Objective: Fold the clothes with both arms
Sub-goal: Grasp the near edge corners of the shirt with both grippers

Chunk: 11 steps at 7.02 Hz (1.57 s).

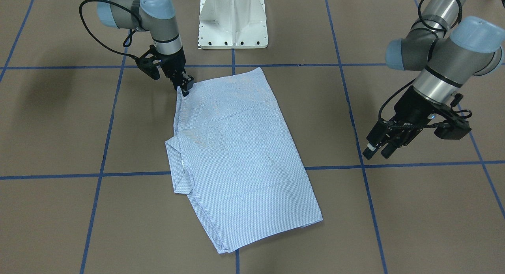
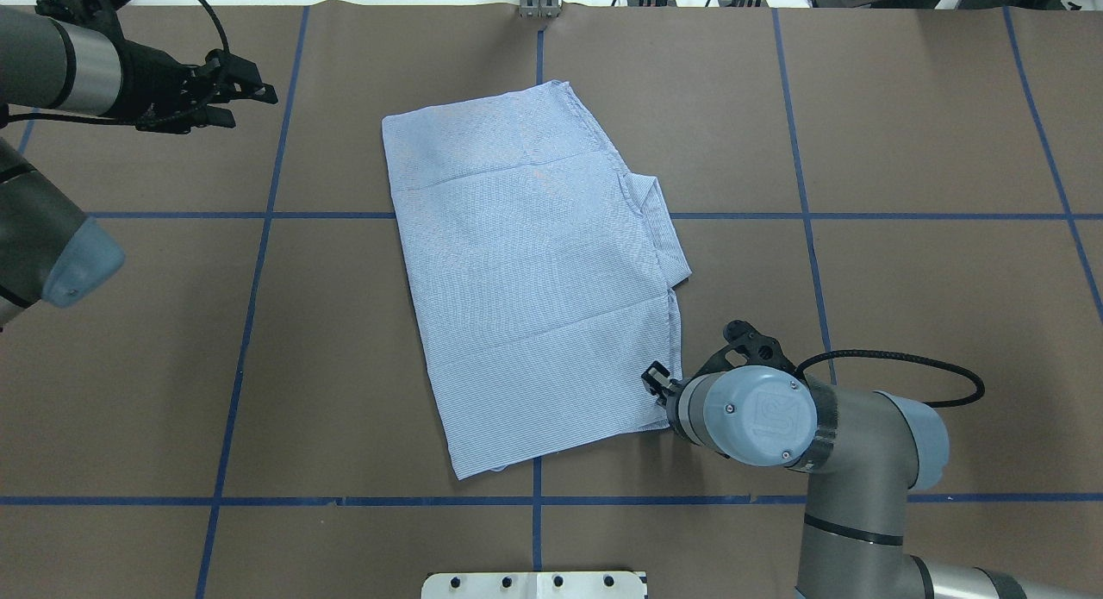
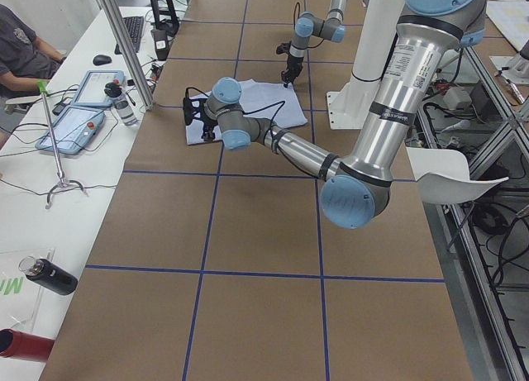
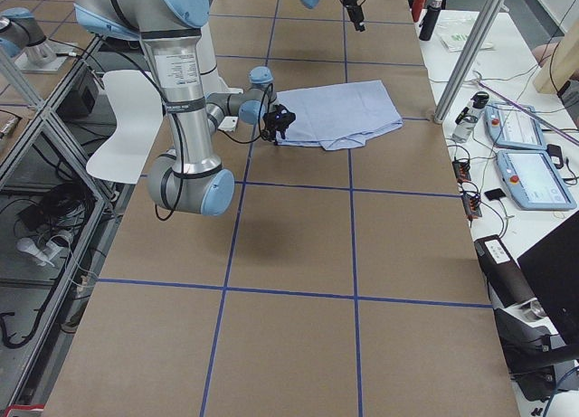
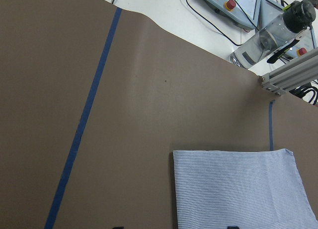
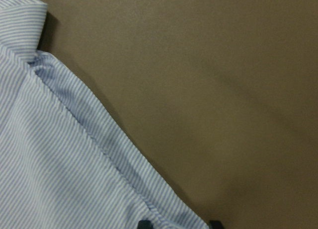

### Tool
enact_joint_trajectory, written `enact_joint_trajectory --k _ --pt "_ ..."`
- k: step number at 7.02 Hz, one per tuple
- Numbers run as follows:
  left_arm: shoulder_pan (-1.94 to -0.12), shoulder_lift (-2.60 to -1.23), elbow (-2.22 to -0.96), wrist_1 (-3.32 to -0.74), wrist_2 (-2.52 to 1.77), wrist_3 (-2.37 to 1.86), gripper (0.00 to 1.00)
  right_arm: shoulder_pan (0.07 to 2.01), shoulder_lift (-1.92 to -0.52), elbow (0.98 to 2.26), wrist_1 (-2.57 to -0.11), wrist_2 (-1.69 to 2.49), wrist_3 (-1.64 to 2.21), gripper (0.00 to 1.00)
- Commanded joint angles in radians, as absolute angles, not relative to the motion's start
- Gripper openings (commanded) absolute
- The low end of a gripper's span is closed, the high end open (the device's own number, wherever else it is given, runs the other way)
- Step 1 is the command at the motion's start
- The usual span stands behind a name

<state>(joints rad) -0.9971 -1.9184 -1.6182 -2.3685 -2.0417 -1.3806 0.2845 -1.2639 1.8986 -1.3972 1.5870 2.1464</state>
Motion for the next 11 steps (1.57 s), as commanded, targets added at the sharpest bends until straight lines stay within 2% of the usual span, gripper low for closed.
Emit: enact_joint_trajectory --k 1,5,7,9,11 --pt "-0.997 -1.919 -1.618 -2.368 -2.042 -1.381 0.75 0.285 -1.266 1.927 -1.399 1.589 2.146 0.0" --pt "-0.997 -1.917 -1.637 -2.368 -2.042 -1.413 0.75 0.252 -1.269 1.965 -1.408 1.586 2.228 0.0" --pt "-0.959 -1.875 -1.736 -2.37 -2.042 -1.623 0.76 0.192 -1.264 1.985 -1.408 1.577 2.287 0.0" --pt "-0.674 -1.786 -1.88 -2.37 -1.893 -1.857 0.76 0.157 -1.261 1.985 -1.408 1.545 2.293 0.0" --pt "-0.461 -1.764 -1.904 -2.361 -1.737 -1.992 0.76 0.149 -1.264 1.985 -1.408 1.545 2.293 0.0"
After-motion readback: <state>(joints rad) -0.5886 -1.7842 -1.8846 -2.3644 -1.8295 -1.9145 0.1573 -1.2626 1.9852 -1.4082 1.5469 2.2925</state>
